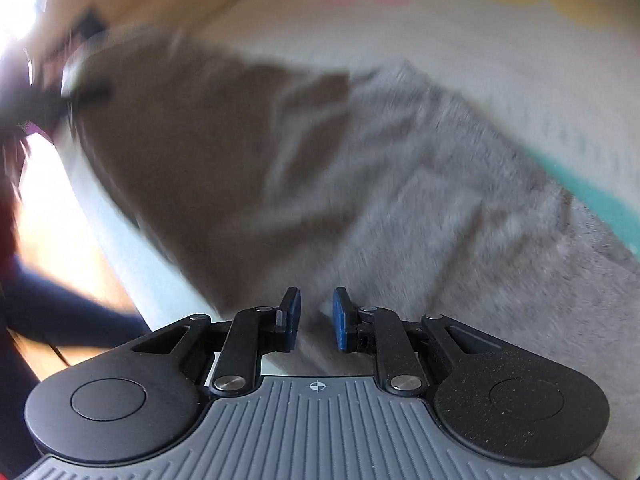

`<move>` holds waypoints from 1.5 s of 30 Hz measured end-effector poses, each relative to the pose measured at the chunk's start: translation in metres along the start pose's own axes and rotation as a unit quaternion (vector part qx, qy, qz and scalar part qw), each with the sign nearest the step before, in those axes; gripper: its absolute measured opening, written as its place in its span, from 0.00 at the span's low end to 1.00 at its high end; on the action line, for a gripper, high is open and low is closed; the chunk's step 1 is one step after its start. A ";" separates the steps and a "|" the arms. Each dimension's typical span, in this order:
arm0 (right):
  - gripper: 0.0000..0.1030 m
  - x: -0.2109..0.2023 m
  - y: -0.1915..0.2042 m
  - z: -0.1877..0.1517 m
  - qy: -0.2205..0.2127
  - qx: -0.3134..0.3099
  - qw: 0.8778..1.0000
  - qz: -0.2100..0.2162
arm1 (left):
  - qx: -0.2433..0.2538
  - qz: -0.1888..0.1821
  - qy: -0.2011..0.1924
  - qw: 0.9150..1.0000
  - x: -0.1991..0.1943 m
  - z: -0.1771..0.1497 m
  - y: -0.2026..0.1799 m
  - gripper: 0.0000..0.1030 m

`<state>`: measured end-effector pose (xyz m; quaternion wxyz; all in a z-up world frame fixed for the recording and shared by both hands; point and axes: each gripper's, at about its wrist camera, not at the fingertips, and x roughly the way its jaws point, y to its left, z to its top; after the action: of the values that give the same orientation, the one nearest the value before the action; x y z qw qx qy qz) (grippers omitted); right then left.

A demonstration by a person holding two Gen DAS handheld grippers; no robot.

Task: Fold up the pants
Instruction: 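Grasp the sweatpants edge with the left tool and lift it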

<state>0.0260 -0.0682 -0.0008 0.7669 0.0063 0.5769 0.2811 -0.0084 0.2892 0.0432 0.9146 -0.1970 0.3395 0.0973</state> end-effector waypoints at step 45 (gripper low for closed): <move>0.14 -0.058 -0.125 -0.064 -0.091 0.233 0.964 -0.096 | 0.282 -0.288 0.018 0.915 -0.061 -0.090 -0.267 0.21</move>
<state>0.0123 -0.2194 -0.0126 0.8168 0.1548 0.5521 0.0628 -0.0231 0.0068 0.1002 0.9143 -0.0223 0.2977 -0.2737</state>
